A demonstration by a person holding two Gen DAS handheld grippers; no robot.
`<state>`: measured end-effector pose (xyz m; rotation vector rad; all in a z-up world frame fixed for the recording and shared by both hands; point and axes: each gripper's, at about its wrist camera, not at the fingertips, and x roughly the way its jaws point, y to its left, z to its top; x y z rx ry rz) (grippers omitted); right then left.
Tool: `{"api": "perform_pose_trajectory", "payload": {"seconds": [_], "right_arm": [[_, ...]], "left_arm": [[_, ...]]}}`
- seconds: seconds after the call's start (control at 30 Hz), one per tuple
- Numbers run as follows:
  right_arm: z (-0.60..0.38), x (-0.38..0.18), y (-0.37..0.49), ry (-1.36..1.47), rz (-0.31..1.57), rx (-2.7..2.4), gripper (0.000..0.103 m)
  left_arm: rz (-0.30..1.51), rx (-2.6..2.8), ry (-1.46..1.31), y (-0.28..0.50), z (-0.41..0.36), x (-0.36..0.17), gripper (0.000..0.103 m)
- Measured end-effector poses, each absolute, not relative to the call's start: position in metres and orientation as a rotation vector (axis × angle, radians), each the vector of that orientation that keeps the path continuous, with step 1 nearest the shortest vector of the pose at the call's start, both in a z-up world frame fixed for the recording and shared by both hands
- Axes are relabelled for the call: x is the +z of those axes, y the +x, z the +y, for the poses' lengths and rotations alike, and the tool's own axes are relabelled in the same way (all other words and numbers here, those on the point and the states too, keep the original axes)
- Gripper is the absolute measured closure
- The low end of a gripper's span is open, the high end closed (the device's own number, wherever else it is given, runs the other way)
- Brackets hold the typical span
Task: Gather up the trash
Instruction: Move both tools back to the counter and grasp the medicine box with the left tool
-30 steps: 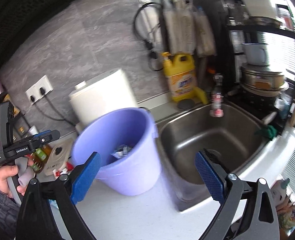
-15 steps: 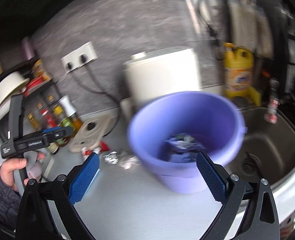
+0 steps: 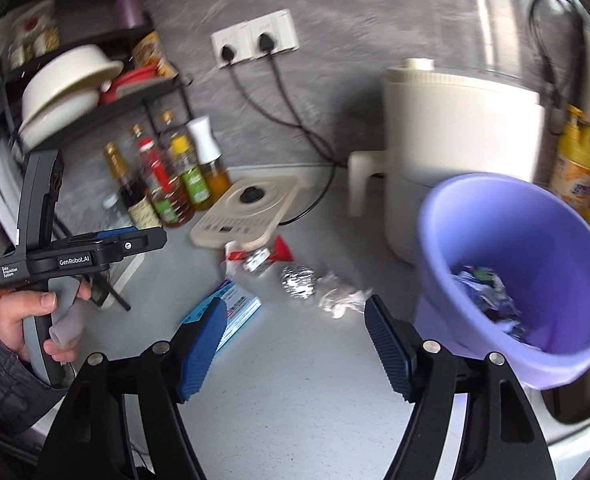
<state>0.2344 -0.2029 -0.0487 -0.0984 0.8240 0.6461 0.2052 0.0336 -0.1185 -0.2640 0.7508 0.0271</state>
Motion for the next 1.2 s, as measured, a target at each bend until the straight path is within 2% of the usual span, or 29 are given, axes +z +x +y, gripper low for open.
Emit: {"api": "perform_pose_trajectory", "payload": {"seconds": [0.3,0.63,0.73,0.8,1.0,1.2], "right_arm": [[-0.179,-0.076,0.243,-0.202,0.883,0.680,0.039],[-0.166,-0.111,0.267,-0.305,0.929,0.675,0.041],[-0.160,-0.118,0.276,-0.326,0.935,0.680,0.042],[-0.154,-0.124,0.282,-0.342,0.944,0.681,0.041],[-0.135,-0.144,0.303,-0.415,0.969,0.668,0.038],[-0.128,-0.164,0.324,-0.463,0.998,0.661,0.030]], "left_arm": [[0.825,0.056,-0.300,0.208,0.028,-0.168,0.007],[0.930,0.065,-0.255,0.217,0.005,-0.219,0.009],[0.975,0.100,-0.192,0.225,0.003,-0.232,0.017],[1.011,0.099,-0.168,0.230,0.003,-0.238,0.035],[0.962,0.139,-0.181,0.228,0.019,-0.223,0.038],[0.898,0.182,-0.230,0.218,0.037,-0.204,0.039]]}}
